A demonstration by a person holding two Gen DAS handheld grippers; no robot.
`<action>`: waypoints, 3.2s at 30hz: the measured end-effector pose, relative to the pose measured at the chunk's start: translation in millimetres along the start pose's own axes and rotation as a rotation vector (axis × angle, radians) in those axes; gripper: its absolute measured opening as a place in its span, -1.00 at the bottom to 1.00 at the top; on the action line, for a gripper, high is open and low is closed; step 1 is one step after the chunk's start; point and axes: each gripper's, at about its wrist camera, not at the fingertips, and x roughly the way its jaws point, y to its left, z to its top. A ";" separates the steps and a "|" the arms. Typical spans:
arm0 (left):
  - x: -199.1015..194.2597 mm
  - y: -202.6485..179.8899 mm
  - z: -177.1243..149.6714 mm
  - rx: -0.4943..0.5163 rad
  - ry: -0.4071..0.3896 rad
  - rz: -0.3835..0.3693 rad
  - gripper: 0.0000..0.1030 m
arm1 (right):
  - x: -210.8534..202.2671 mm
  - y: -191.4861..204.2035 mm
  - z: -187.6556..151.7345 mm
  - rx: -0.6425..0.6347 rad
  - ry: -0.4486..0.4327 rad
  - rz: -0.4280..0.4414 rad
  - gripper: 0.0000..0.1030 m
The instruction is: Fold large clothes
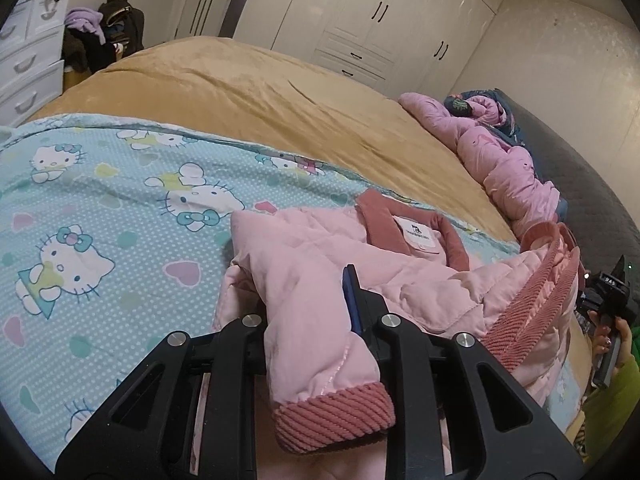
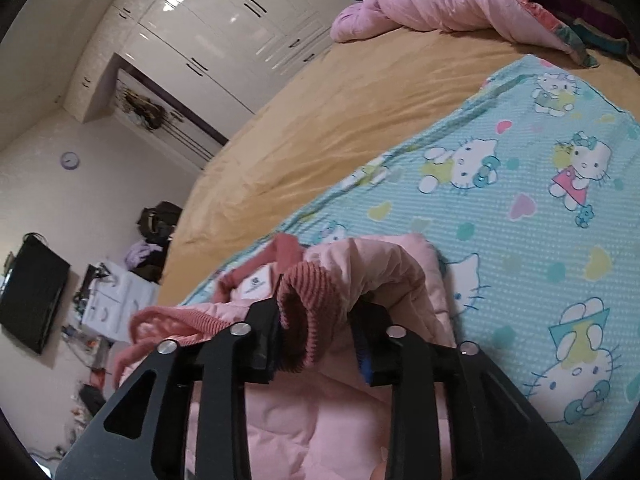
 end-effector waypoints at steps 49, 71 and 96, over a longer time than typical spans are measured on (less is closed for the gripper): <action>12.0 37.1 0.2 -0.032 0.116 0.023 0.82 | 9.3 20.0 -56.7 -0.351 0.064 -0.264 0.89; -24.6 -16.4 9.1 0.242 -0.107 0.015 -0.85 | -8.9 19.7 -37.6 -0.444 -0.121 -0.300 -0.68; -3.5 -45.2 74.9 0.214 -0.195 0.127 -0.85 | 17.1 55.7 33.9 -0.382 -0.212 -0.246 -0.70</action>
